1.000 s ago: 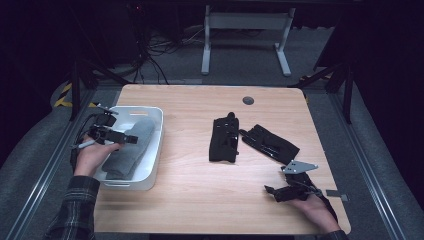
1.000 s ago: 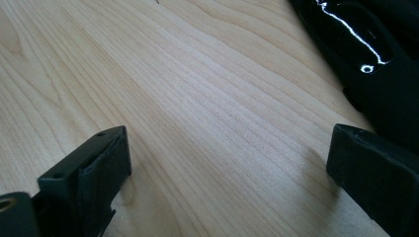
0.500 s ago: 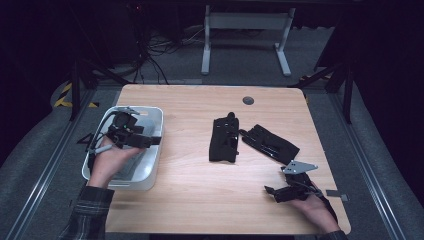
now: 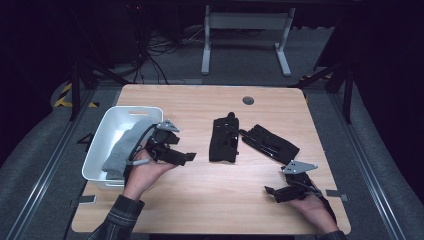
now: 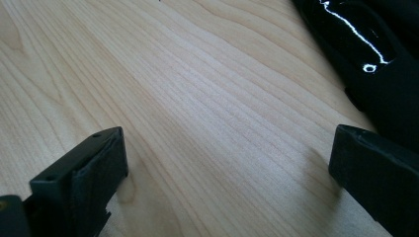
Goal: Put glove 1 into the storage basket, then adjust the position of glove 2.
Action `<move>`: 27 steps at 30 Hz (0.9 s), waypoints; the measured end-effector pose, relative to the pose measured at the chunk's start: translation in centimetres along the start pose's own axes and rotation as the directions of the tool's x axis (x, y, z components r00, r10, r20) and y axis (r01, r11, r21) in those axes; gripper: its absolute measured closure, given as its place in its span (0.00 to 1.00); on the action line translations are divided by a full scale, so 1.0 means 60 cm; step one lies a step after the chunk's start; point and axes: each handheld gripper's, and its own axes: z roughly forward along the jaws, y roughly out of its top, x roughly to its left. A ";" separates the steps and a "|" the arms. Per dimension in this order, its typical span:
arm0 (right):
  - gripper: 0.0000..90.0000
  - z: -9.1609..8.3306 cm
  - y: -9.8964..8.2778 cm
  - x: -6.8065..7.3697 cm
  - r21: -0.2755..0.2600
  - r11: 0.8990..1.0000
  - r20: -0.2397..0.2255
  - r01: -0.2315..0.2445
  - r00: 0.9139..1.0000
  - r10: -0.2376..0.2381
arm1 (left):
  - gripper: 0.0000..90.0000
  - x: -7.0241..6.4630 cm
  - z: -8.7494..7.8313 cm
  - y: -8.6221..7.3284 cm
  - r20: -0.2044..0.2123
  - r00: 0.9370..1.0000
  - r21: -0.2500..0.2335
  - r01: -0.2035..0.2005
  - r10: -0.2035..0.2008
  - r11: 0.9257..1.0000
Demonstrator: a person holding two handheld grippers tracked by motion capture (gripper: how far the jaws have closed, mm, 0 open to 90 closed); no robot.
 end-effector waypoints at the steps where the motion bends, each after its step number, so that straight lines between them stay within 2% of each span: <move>1: 0.02 0.000 0.000 0.000 0.001 1.000 0.000 0.001 1.000 -0.001 | 0.17 -0.004 0.008 -0.002 0.000 1.000 0.002 -0.005 0.005 1.000; 7: 0.04 -0.002 0.000 -0.001 0.002 1.000 -0.010 0.004 1.000 -0.004 | 0.17 -0.024 0.053 -0.019 0.013 1.000 0.041 -0.027 0.027 0.999; 11: 0.14 -0.007 0.004 -0.001 0.021 1.000 -0.020 0.016 1.000 -0.015 | 0.17 -0.032 0.082 -0.038 0.027 0.999 0.052 -0.036 0.034 0.998; 13: 0.20 -0.011 0.007 -0.001 0.020 1.000 -0.045 0.014 0.999 -0.013 | 0.17 -0.034 0.094 -0.048 0.022 0.999 0.068 -0.048 0.046 0.997; 15: 0.23 -0.014 0.012 -0.002 0.018 1.000 -0.046 0.013 0.999 -0.012 | 0.16 -0.036 0.104 -0.058 0.023 0.998 0.089 -0.057 0.055 0.994; 18: 0.30 -0.021 0.021 -0.005 0.001 1.000 -0.050 0.020 0.999 -0.020 | 0.16 -0.036 0.118 -0.073 -0.001 0.997 0.119 -0.075 0.075 0.990; 21: 0.41 -0.024 0.032 -0.014 -0.011 1.000 -0.055 0.020 0.998 -0.020 | 0.14 -0.033 0.124 -0.084 0.000 0.997 0.126 -0.075 0.076 0.989; 24: 0.60 -0.031 0.046 -0.029 -0.040 0.999 -0.047 0.022 0.999 -0.023 | 0.12 -0.031 0.132 -0.094 -0.011 0.997 0.135 -0.080 0.082 0.988; 27: 0.77 -0.037 0.056 -0.049 -0.065 0.998 -0.022 0.016 1.000 -0.018 | 0.08 -0.032 0.138 -0.098 -0.003 0.995 0.145 -0.098 0.099 0.985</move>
